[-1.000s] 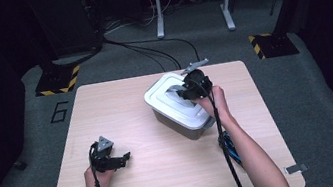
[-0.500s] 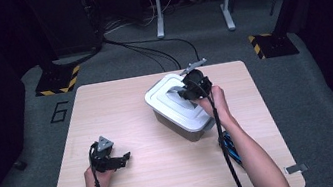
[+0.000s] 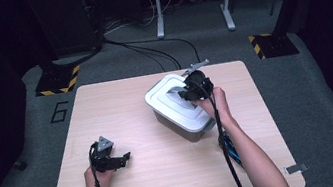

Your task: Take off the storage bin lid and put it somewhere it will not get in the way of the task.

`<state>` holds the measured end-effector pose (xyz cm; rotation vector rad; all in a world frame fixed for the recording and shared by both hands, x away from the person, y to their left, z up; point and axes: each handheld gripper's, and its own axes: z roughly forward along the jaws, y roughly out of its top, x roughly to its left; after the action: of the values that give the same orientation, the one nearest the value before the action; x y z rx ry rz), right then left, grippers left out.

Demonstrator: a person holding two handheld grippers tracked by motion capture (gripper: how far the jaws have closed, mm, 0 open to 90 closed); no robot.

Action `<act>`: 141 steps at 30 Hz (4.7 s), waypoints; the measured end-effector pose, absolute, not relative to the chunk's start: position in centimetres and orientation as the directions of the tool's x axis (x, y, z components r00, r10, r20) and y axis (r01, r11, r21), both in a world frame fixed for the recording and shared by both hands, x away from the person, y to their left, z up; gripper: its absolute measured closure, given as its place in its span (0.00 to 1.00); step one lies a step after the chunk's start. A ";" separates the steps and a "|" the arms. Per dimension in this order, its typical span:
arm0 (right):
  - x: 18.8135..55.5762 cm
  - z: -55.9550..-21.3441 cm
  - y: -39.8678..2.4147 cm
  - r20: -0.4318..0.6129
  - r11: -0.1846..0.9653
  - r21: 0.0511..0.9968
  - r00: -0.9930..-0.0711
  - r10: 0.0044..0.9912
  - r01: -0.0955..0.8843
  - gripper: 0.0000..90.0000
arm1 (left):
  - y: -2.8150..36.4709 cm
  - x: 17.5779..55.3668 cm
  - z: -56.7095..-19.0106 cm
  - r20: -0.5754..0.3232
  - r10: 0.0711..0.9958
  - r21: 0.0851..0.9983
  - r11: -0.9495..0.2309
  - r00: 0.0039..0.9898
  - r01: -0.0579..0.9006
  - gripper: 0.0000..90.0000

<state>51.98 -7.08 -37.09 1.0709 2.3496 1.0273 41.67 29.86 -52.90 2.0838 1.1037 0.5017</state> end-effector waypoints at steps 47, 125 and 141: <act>51.4 -32.6 -12.7 -0.037 0.346 0.819 -0.561 0.827 0.457 0.74 | 29.8 42.1 -52.9 0.027 0.817 0.708 -0.422 0.575 0.566 0.01; 54.0 -40.6 -24.7 -0.018 0.119 0.797 -0.173 0.985 0.592 0.74 | 29.7 42.1 -53.0 0.010 0.824 0.714 -0.403 0.567 0.573 0.00; 55.1 -43.5 -24.5 0.018 0.074 0.781 -0.142 0.990 0.621 0.74 | 29.8 42.1 -53.0 0.011 0.823 0.713 -0.405 0.568 0.572 0.00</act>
<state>55.06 -24.53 -43.48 1.5932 1.8215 0.8931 42.12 29.76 -52.99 2.1285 1.1105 0.4797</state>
